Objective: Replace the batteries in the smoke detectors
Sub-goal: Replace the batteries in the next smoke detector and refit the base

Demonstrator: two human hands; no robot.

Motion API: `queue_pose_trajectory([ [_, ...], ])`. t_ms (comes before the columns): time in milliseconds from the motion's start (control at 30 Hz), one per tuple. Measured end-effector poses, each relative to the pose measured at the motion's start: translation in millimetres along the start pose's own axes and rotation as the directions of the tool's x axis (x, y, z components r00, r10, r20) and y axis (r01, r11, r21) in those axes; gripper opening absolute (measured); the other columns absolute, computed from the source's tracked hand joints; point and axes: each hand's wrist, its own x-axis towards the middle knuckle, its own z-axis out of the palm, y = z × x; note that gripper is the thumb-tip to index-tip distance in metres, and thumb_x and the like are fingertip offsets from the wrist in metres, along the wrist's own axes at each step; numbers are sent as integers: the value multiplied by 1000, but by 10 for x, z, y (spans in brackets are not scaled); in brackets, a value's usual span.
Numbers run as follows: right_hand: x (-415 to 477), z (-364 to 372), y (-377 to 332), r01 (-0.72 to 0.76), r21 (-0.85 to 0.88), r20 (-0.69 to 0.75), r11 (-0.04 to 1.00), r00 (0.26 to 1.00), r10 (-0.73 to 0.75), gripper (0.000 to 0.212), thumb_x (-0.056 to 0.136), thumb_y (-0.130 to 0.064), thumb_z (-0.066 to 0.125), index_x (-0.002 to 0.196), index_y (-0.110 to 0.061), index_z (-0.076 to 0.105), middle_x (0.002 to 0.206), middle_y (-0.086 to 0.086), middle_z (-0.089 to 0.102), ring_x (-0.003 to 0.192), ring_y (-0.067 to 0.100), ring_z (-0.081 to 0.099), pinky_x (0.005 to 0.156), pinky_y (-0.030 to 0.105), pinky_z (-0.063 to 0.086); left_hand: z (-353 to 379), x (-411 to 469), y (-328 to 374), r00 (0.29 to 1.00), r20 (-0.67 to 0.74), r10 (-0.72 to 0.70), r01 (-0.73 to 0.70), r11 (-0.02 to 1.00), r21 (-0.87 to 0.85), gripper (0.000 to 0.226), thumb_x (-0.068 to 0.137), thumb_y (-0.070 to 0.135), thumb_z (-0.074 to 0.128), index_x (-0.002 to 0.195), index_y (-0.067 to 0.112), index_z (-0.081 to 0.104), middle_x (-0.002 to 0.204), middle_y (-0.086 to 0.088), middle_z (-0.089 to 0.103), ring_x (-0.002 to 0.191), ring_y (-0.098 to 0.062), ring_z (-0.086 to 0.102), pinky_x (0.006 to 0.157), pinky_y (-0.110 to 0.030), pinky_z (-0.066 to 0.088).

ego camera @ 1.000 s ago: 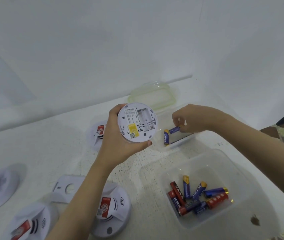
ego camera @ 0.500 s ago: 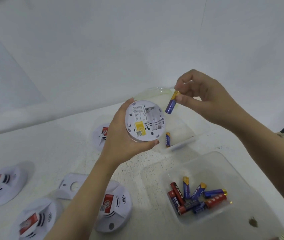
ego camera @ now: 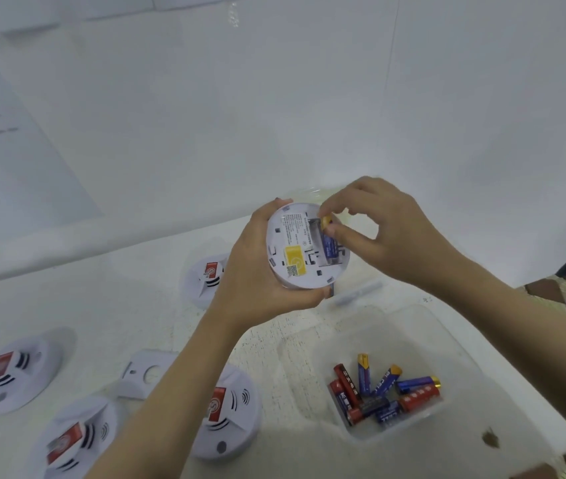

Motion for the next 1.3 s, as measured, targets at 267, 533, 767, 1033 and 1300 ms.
queue_pose_trajectory([
  [267,-98,72,-73,-50,135,25,989,999,48,25,93,-21,43,109,-16,61,96,-3,67,85,7,62,72,24,52,-38,14,40,990,-115,79,-65,991,117,86,48,53,77,123,40,36,117,21,51,107,-6,57,92,-30,51],
  [533,-153,150,-128,127,2,-34,992,991,-127,27,91,-14,42,104,-5,64,95,7,67,78,22,63,58,37,52,7,14,12,964,-176,199,-163,966,201,91,53,53,75,127,14,42,115,3,52,107,-25,60,91,-61,48],
  [767,-95,166,-31,-4,255,-43,967,999,16,30,90,-8,48,108,-18,68,105,-3,71,94,0,64,78,17,53,-15,16,-89,984,-174,47,-26,992,122,84,50,50,78,122,46,35,119,5,57,110,-17,58,91,-46,51],
  [1033,5,525,353,-460,-111,299,881,830,471,17,88,-18,58,103,-20,65,90,-8,63,76,6,56,75,22,45,-32,-64,-474,970,-179,-163,167,986,9,87,49,41,87,118,56,36,121,15,55,116,-11,55,94,-45,51],
  [1300,91,738,354,-443,-379,507,813,635,582,26,76,-16,72,94,3,69,103,17,67,82,26,62,76,37,53,-29,-153,-562,958,-160,-238,240,971,-5,88,47,44,86,118,51,35,119,25,51,116,-4,53,95,-38,51],
])
